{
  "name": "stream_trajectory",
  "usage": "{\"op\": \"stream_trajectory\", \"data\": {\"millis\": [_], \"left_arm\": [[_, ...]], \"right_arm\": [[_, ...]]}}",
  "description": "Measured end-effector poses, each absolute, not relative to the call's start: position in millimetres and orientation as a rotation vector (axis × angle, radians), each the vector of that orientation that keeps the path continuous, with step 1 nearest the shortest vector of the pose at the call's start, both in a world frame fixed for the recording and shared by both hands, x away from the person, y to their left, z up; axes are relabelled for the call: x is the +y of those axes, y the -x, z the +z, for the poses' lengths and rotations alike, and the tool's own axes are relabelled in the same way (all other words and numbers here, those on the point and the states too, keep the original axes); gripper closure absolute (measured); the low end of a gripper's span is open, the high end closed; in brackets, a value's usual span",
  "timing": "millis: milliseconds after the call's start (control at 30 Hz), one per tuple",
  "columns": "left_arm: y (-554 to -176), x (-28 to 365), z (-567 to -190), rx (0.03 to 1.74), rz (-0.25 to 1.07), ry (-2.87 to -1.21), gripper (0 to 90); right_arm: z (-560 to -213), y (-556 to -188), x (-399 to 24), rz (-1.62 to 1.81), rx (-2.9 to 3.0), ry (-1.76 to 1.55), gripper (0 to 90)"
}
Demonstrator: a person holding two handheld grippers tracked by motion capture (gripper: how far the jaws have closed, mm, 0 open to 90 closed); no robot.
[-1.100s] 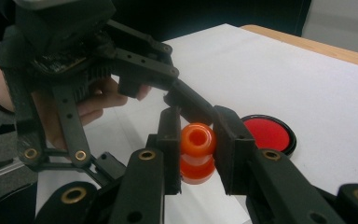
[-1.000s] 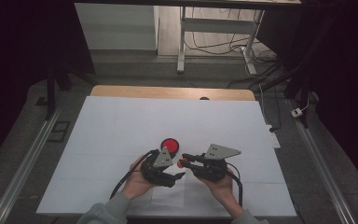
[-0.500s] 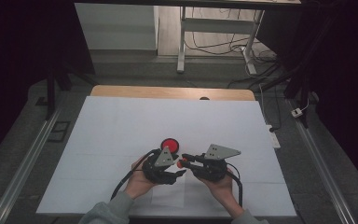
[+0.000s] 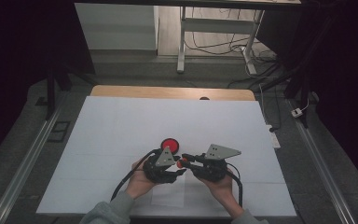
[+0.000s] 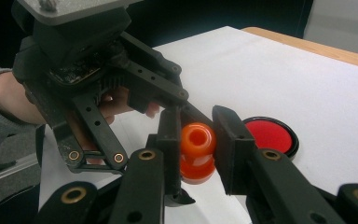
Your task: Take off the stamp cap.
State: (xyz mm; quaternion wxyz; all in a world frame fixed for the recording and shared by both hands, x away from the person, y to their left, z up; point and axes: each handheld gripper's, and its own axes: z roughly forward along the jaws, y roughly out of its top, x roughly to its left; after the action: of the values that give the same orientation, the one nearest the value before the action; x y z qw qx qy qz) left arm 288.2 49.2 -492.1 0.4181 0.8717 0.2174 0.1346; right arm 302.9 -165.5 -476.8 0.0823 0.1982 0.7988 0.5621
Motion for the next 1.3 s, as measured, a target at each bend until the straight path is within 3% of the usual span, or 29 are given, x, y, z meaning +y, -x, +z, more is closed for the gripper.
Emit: {"op": "stream_trajectory", "data": {"millis": [1300], "left_arm": [[-286.5,48.5,-493.7,0.518,0.372,-2.213,64.7]], "right_arm": [[-478.0,-303.5,-165.7,1.687,2.382,-0.6,72.6]]}}
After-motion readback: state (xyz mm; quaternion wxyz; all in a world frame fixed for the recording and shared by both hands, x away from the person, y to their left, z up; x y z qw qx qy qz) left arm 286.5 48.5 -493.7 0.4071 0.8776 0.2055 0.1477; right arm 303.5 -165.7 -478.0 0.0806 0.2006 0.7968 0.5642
